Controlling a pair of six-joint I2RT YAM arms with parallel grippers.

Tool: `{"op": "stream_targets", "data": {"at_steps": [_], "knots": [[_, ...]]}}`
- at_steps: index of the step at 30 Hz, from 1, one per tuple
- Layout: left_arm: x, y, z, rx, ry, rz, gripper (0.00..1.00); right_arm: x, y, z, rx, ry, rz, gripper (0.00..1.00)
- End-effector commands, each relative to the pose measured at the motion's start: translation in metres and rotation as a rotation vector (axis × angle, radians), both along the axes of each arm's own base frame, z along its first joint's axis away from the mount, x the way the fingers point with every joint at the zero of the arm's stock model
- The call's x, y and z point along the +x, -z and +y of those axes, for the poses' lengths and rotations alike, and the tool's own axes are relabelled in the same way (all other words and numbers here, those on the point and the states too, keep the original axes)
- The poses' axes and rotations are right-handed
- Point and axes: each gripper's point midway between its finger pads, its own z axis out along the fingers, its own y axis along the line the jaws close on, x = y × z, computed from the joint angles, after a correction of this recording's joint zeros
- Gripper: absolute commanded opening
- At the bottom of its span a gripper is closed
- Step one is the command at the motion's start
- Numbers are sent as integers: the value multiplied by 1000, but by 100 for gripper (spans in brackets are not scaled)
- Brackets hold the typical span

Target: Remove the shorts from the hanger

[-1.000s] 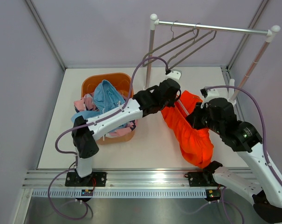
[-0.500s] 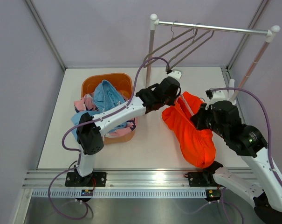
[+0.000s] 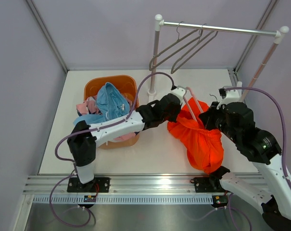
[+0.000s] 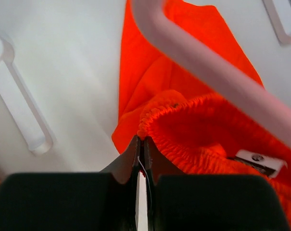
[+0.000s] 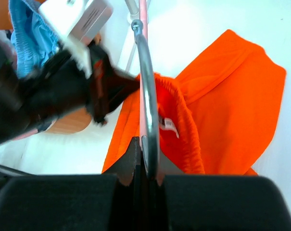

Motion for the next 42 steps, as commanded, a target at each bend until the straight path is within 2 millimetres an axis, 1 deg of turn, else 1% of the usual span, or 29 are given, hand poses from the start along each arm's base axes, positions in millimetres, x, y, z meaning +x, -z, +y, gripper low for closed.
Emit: {"op": "stream_targets", "data": {"at_steps": [1, 2, 3, 4, 7, 8, 9, 10, 11, 12, 13, 15, 16, 18, 19, 21, 22, 24, 25, 26, 28, 32, 33, 34, 36, 38, 39, 41, 42], "knots": [[-22, -70, -13, -155, 93, -135, 0, 12, -46, -3, 85, 65, -138, 0], [-42, -75, -21, -165, 155, -143, 0, 16, -47, -6, 80, 91, -144, 0], [-56, -82, -25, -174, 203, -155, 0, 22, -48, -6, 77, 108, -148, 0], [-86, -99, -33, -194, 311, -181, 0, 25, -49, -7, 74, 122, -152, 0], [-135, -121, -39, -193, 488, -248, 0, 38, -53, -10, 61, 179, -166, 0], [-165, -133, -41, -204, 566, -263, 0, 42, -56, -13, 56, 207, -175, 0], [-181, -137, -42, -201, 624, -273, 0, 49, -56, -12, 48, 221, -176, 0], [-212, -136, -43, -186, 738, -268, 0, 52, -62, -12, 51, 232, -187, 0], [-231, -147, -40, -207, 801, -264, 0, 57, -64, -14, 40, 255, -192, 0], [-247, -149, -38, -206, 871, -273, 0, 65, -62, -11, 19, 263, -180, 0], [-274, -149, -34, -205, 975, -260, 0, 68, -71, -11, 27, 272, -195, 0], [-298, -164, -25, -230, 1063, -259, 0, 80, -72, -8, 3, 290, -192, 0], [-316, -164, -18, -238, 1144, -234, 0, 83, -82, -8, 10, 297, -210, 0], [-336, -180, -2, -291, 1252, -218, 0, 94, -86, -3, -8, 300, -212, 0], [-347, -187, 6, -315, 1310, -207, 0, 95, -99, -3, 6, 302, -234, 0], [-357, -207, 23, -359, 1364, -230, 0, 106, -102, 0, -19, 317, -232, 0], [-362, -219, 32, -383, 1398, -248, 0, 107, -115, -3, -8, 333, -254, 0], [-368, -234, 45, -411, 1438, -264, 0, 116, -115, -3, -36, 356, -241, 0], [-374, -236, 55, -406, 1478, -256, 0, 116, -122, -3, -22, 360, -253, 0], [-376, -246, 61, -420, 1490, -272, 0, 117, -122, -1, -15, 352, -253, 0], [-376, -250, 71, -413, 1496, -285, 0, 119, -126, -3, -6, 366, -264, 0], [-388, -262, 94, -464, 1564, -298, 0, 124, -125, -17, -3, 393, -255, 0], [-387, -262, 96, -472, 1555, -302, 0, 126, -126, -23, 6, 408, -255, 0], [-379, -272, 93, -495, 1489, -346, 0, 126, -126, -24, 9, 404, -253, 0], [-365, -290, 97, -527, 1386, -406, 0, 124, -127, -25, 16, 398, -255, 0], [-339, -314, 95, -542, 1218, -499, 0, 122, -125, -25, 15, 390, -250, 0], [-313, -333, 96, -543, 1056, -552, 0, 120, -125, -25, 17, 387, -252, 0], [-283, -357, 102, -555, 877, -617, 0, 119, -121, -26, 10, 383, -245, 0], [-251, -368, 110, -525, 691, -659, 0, 116, -121, -26, 11, 380, -244, 0]]}}
